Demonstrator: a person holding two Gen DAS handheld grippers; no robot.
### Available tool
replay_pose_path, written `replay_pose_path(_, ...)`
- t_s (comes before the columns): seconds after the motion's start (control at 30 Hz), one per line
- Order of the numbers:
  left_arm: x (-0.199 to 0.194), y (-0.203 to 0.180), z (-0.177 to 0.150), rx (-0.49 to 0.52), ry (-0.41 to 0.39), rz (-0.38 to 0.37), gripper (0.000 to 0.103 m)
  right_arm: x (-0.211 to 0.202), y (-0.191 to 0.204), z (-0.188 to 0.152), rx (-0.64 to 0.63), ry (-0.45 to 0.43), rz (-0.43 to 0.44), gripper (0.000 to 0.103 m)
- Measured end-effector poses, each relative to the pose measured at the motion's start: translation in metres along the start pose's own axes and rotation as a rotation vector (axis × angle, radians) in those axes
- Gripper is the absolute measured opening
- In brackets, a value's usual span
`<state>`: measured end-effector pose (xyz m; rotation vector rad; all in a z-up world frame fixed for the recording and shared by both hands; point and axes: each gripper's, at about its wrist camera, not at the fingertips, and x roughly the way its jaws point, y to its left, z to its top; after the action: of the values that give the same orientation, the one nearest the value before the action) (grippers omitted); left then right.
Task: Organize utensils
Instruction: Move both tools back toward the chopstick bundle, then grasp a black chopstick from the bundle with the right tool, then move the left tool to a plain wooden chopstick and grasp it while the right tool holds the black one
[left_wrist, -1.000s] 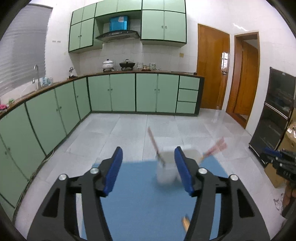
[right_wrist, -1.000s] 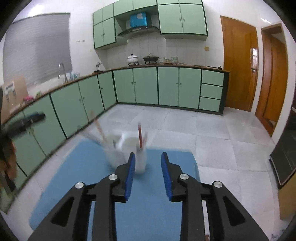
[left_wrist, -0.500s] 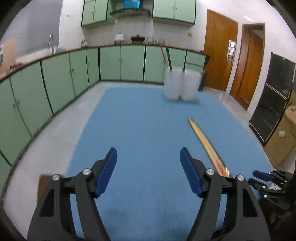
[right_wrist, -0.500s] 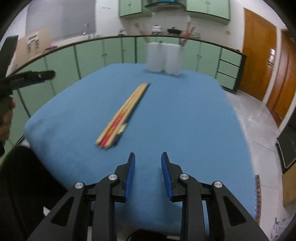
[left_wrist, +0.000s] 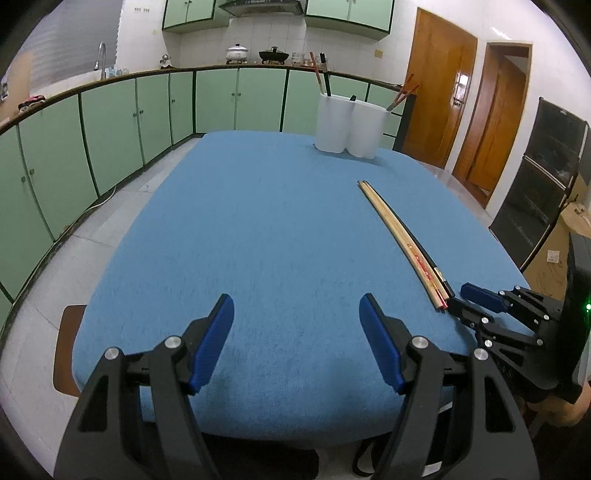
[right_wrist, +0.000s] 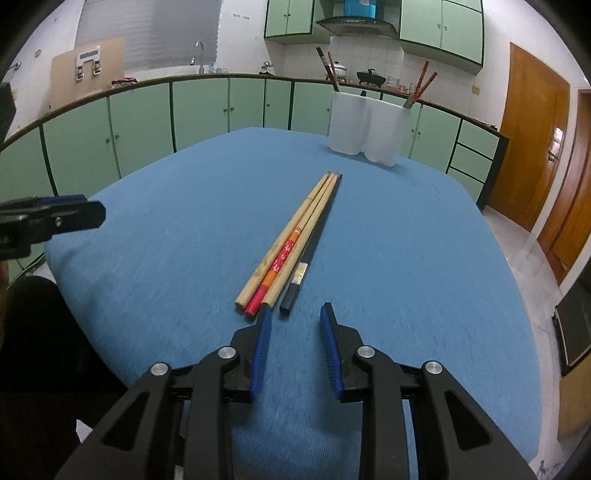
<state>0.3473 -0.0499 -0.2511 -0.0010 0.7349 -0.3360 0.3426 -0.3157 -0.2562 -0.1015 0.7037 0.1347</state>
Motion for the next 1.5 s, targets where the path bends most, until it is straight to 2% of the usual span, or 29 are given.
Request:
replay_pose_path(0.17,0.007,-0.005,-0.003,0.003,0.012,-0.010,0.069,0.001,0.000,-0.002,0.011,-0.010,-0.008,0.027)
replay_pose_path(0.27,0.010,-0.012,-0.006,0.008,0.016,-0.019,0.069,0.002,-0.002,-0.002,0.031,-0.014,-0.017,0.021)
replay_pose_path(0.4,0.013,-0.018,-0.010,0.018,0.021,-0.026,0.069,0.003,-0.005,-0.002,0.046,-0.015,-0.027,0.007)
replay_pose_path(0.63,0.019,-0.033,-0.012,0.028,0.030,-0.045,0.069,-0.001,-0.037,-0.006,0.128,-0.010,-0.068,0.006)
replay_pose_path(0.8,0.030,-0.061,-0.017,0.071,0.054,-0.084,0.069,-0.011,-0.067,-0.016,0.194,0.003,-0.112,0.006)
replay_pose_path(0.93,0.041,-0.091,-0.024,0.134,0.069,-0.109,0.069,-0.013,-0.072,-0.017,0.211,0.004,-0.112,0.006)
replay_pose_path(1.03,0.046,-0.110,-0.026,0.185,0.061,-0.096,0.069,-0.012,-0.072,-0.017,0.217,0.001,-0.109,0.006)
replay_pose_path(1.2,0.057,-0.125,-0.023,0.208,0.050,-0.066,0.070,-0.011,-0.075,-0.018,0.226,-0.003,-0.101,0.006)
replay_pose_path(1.5,0.064,-0.107,-0.016,0.149,0.019,0.026,0.071,-0.012,-0.075,-0.021,0.228,-0.006,-0.096,0.006)
